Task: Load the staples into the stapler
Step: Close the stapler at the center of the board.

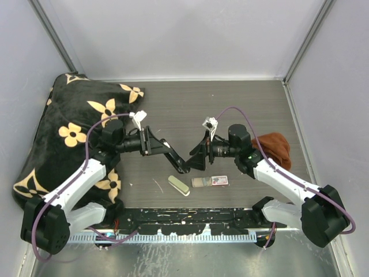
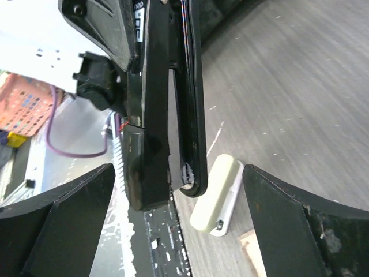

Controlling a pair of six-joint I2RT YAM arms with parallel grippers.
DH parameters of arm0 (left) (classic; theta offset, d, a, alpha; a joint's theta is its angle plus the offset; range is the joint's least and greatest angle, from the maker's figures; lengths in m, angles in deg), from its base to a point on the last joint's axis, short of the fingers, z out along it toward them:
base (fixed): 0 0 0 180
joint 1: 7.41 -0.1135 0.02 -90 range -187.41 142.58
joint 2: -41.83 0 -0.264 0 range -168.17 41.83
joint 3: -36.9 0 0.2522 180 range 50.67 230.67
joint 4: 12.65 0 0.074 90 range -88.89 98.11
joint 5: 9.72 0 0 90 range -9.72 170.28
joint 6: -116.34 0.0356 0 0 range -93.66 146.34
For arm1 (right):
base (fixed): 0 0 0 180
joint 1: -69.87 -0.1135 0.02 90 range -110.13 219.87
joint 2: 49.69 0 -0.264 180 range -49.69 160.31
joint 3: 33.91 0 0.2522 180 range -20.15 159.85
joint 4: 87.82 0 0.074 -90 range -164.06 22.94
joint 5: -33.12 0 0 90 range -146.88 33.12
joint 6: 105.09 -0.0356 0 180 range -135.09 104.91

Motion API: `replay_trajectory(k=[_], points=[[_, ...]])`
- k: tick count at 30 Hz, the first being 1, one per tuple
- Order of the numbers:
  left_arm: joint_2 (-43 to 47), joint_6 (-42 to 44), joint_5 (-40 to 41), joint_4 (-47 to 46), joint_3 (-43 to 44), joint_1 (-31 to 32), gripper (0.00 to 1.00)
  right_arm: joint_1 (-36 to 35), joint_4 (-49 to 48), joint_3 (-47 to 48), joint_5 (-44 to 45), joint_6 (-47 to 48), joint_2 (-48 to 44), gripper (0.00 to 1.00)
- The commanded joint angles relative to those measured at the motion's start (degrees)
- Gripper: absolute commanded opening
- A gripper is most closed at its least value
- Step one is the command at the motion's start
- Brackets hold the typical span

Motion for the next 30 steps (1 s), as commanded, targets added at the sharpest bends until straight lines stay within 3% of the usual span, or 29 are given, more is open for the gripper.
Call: replay_trajectory(k=[1, 4, 10, 13, 16, 21, 24, 25, 30], points=[[4.6, -0.5, -9.7, -0.7, 4.5, -0.2, 0.00, 0.0, -5.2, 1.4, -10.8, -3.2, -0.8, 0.99], [6.1, 0.3, -10.2, 1.0, 5.2, -0.2, 0.00, -1.5, -8.7, 1.8, -15.5, -6.9, 0.3, 0.99], [6.2, 1.1, -13.4, 1.1, 6.5, -0.1, 0.00, -7.2, -8.3, 4.2, -15.3, -7.4, 1.8, 0.98], [6.4, 1.5, -13.9, 0.9, 6.9, -0.2, 0.00, -9.4, -8.7, 5.2, -14.1, -7.8, 3.3, 0.91], [6.4, 2.0, -14.5, 1.0, 7.1, -0.1, 0.00, -10.0, -10.6, 5.2, -13.8, -9.6, 4.1, 0.75], [7.1, 2.5, -14.6, 1.3, 7.0, -0.2, 0.00, -10.2, -11.0, 4.9, -13.5, -11.1, 5.1, 0.41], [7.4, 2.6, -14.2, 1.4, 7.0, -0.1, 0.00, -10.2, -10.9, 4.0, -11.5, -11.3, 5.2, 0.07], [7.5, 2.7, -13.9, 1.5, 7.0, -0.1, 0.00, -10.3, -10.8, 3.6, -10.6, -11.2, 5.1, 0.01], [7.2, 2.9, -12.3, 1.6, 6.7, -0.1, 0.00, -10.3, -11.0, 2.0, -5.6, -10.6, 4.3, 0.01]])
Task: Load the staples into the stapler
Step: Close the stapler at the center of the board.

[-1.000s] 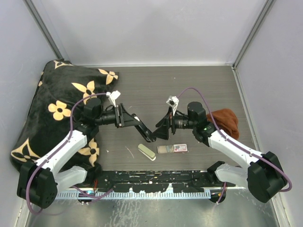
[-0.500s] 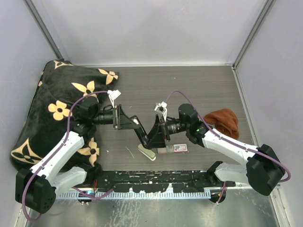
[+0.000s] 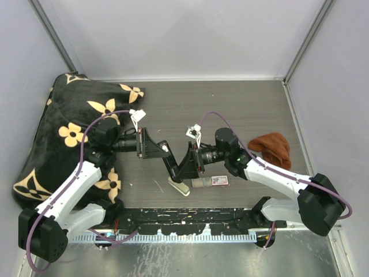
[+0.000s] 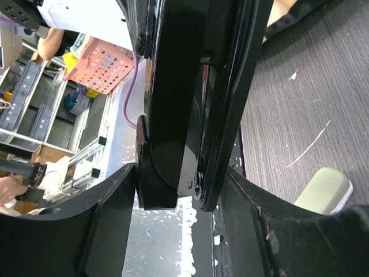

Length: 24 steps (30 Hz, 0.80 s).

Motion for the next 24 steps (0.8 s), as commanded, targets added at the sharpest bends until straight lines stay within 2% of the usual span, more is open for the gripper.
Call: replay_trajectory(k=[1, 3, 6, 7, 10, 14, 17, 22, 24], points=[[1.6, -0.4, -0.1, -2.7, 3.1, -0.2, 0.00, -0.3, -4.1, -0.3, 5.4, -0.1, -1.0, 0.01], [1.4, -0.5, 0.9, -2.3, 3.1, -0.2, 0.00, -0.3, -3.9, 0.0, 5.5, -0.3, -0.4, 0.04], [1.0, -0.6, 3.9, -1.1, 3.0, -0.2, 0.00, 0.1, -2.0, 0.7, 6.8, 0.9, -0.4, 0.53], [0.8, -0.8, 4.9, -0.8, 3.1, -0.2, 0.00, 0.5, -1.2, 0.7, 7.5, 1.5, -0.7, 0.76], [0.1, -2.4, 6.8, -1.7, 2.6, -0.2, 0.00, 1.7, -0.2, 0.6, 8.7, 2.7, -2.1, 0.98], [-0.3, -6.1, 8.0, -6.3, 1.1, -0.2, 0.00, 2.0, 0.8, 0.6, 8.8, 3.5, -2.4, 1.00], [-0.5, -6.0, 11.6, -4.5, 0.8, -0.2, 0.00, 2.4, 1.4, 0.0, 12.8, 3.7, -3.6, 1.00], [-1.9, -6.8, 23.5, 0.6, 0.0, -1.0, 0.00, 5.7, 13.6, -0.3, 39.8, 6.9, -11.1, 1.00], [-3.4, -8.3, 28.7, -0.5, -0.9, -1.1, 0.00, 7.1, 16.6, -0.6, 48.5, 7.5, -13.5, 1.00]])
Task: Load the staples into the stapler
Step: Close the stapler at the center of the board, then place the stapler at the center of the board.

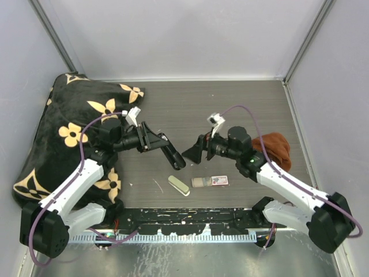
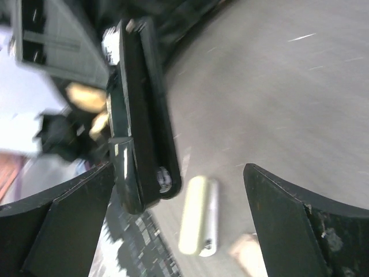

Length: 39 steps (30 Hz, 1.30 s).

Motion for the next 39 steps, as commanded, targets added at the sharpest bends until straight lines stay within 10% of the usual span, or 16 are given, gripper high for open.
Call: replay_trajectory(k=[1, 11, 23, 39], points=[[-2.3, -4.3, 12.0, -3.9, -0.7, -0.7, 0.00, 2.8, 7.5, -0.3, 26.2, 2.8, -6.5, 1.00], [-20.3, -6.7, 26.8, -22.9, 1.9, 1.6, 0.00, 2.9, 6.8, -5.1, 33.4, 4.2, -12.5, 1.00], [-41.6, -4.3, 26.2, -33.5, 11.4, 4.0, 0.01, 2.9, 3.4, -7.2, 33.6, 6.5, -13.3, 1.00], [-41.5, 4.4, 29.7, -24.3, 8.6, 3.6, 0.89, 2.8, 3.3, -7.2, 32.2, 8.4, -12.7, 1.00]])
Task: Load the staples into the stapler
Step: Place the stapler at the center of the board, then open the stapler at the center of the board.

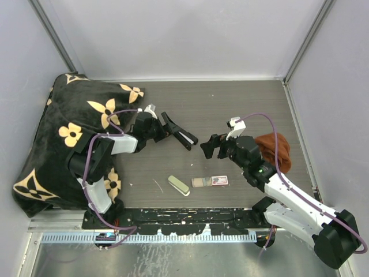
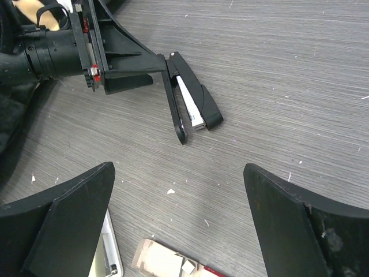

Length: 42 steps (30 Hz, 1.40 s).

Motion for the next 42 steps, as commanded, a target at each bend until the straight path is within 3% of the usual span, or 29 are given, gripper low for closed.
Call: replay_trajectory(k=[1, 10, 19, 24, 29, 34, 36, 42], points=[[5.1, 4.2, 2.8, 1.9, -1.4, -0.5, 0.93, -0.2, -3.1, 0.3, -0.6, 1.0, -1.1, 1.00], [17.3, 7.7, 4.6, 10.2, -6.4, -1.5, 0.98, -0.2, 1.3, 2.3, -0.9, -0.2, -1.7, 1.00], [41.0, 21.1, 4.8, 37.9, -5.2, 0.8, 0.96, -0.7, 8.5, 1.6, -7.5, -3.2, -4.1, 0.97], [49.8, 27.1, 7.1, 43.8, -7.3, 11.1, 0.91, -0.9, 7.9, -4.2, -12.0, -7.4, -6.5, 0.97], [51.2, 25.8, 22.3, 50.2, -6.6, 26.2, 0.93, -0.9, 8.0, -7.8, -11.9, -11.2, -10.4, 0.96], [49.0, 30.5, 32.2, 46.2, -7.8, 44.1, 0.93, -0.9, 8.6, -8.6, -11.2, -11.2, -13.4, 0.97], [47.4, 36.5, 30.8, 42.1, -8.7, 47.8, 0.93, -0.9, 9.3, -8.4, -10.5, -10.9, -13.6, 0.98], [42.1, 50.2, 18.6, 30.6, -11.5, 48.2, 0.93, -0.9, 9.4, -7.5, -11.2, -10.6, -12.6, 0.98]])
